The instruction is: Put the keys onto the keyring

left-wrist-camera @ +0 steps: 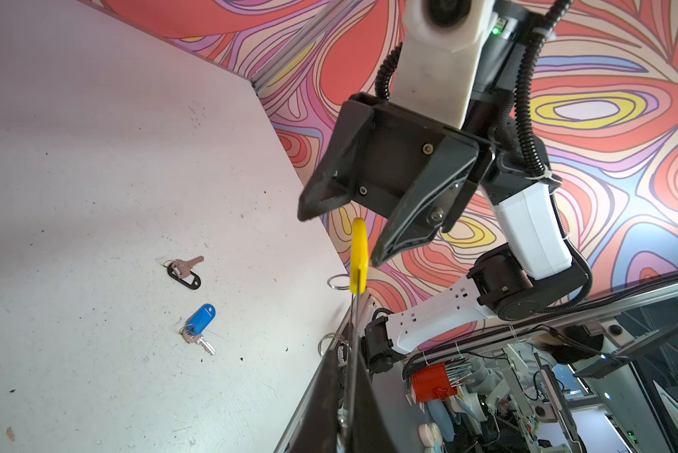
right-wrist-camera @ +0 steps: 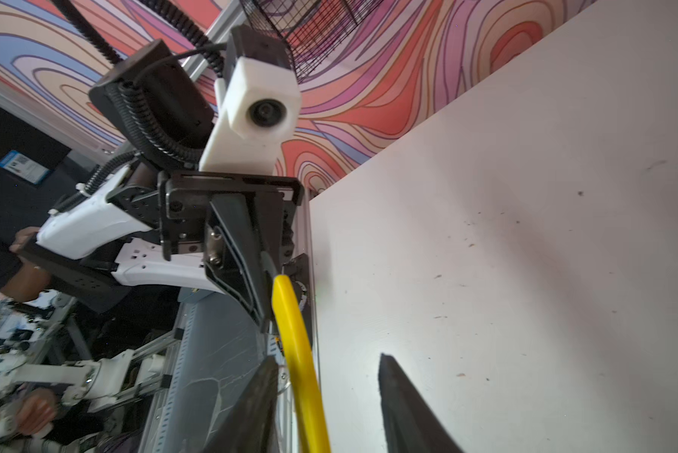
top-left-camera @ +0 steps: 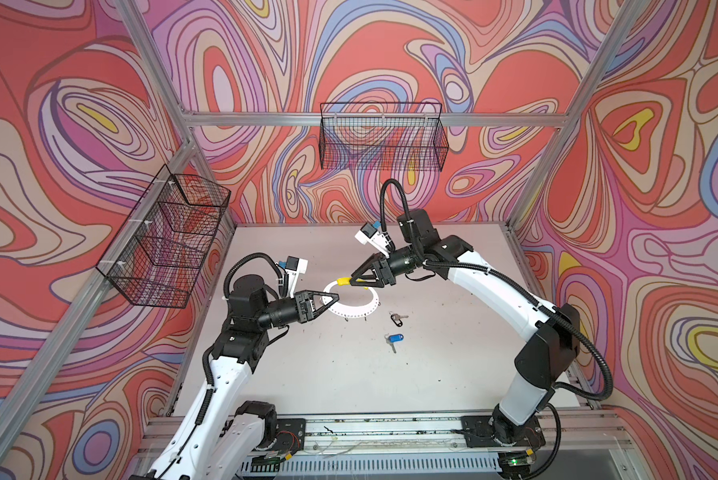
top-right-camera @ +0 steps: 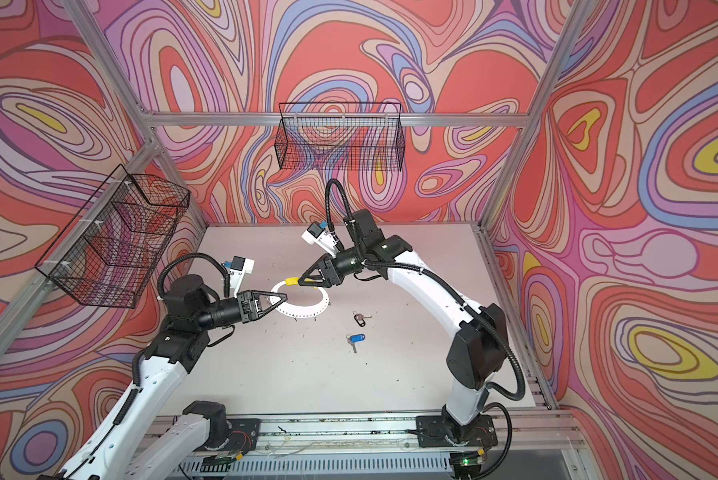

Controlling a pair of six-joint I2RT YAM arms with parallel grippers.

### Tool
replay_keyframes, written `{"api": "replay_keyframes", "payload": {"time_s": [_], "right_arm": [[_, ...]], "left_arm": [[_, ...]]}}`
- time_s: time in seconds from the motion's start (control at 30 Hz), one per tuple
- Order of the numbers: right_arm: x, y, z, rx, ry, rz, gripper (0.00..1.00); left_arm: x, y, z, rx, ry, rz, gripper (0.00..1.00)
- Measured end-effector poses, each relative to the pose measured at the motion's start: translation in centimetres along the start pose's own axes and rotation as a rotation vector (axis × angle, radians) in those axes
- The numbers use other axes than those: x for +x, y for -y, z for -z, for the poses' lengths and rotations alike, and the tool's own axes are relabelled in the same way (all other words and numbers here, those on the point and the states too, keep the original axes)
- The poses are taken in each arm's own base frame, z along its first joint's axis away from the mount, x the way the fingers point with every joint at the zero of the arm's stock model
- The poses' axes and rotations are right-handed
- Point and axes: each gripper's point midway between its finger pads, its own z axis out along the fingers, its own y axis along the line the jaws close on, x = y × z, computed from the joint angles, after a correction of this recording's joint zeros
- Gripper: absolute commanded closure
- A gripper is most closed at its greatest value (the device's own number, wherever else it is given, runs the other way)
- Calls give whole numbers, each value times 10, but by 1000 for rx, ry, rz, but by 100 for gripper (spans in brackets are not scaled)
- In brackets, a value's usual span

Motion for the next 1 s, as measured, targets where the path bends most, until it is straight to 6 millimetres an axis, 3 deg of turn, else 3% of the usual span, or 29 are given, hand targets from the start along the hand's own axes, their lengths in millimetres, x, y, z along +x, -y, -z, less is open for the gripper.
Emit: {"api": "replay_keyframes", "payload": {"time_s": [0.23, 0.33, 0.4, 0.6, 0.83, 1.0], "right_arm": [[-25, 16, 76, 320, 193, 20, 33], [-10, 29, 86, 432, 200, -14, 33], [13, 46, 85, 499, 168, -61, 33], [108, 94, 75, 674, -2, -241, 33], [165, 86, 38, 738, -158, -228, 48], [195, 88, 27, 775, -217, -230, 58]], "left_arm": [[-8, -7, 4, -63, 61, -24, 100], [-11, -2, 7, -72, 93, -61, 100], [-13, 0, 9, -73, 104, -78, 100], [-17, -7, 5, -81, 105, -71, 100], [-22, -16, -2, -78, 98, -58, 100], [-23, -16, -2, -76, 99, -58, 100]]}}
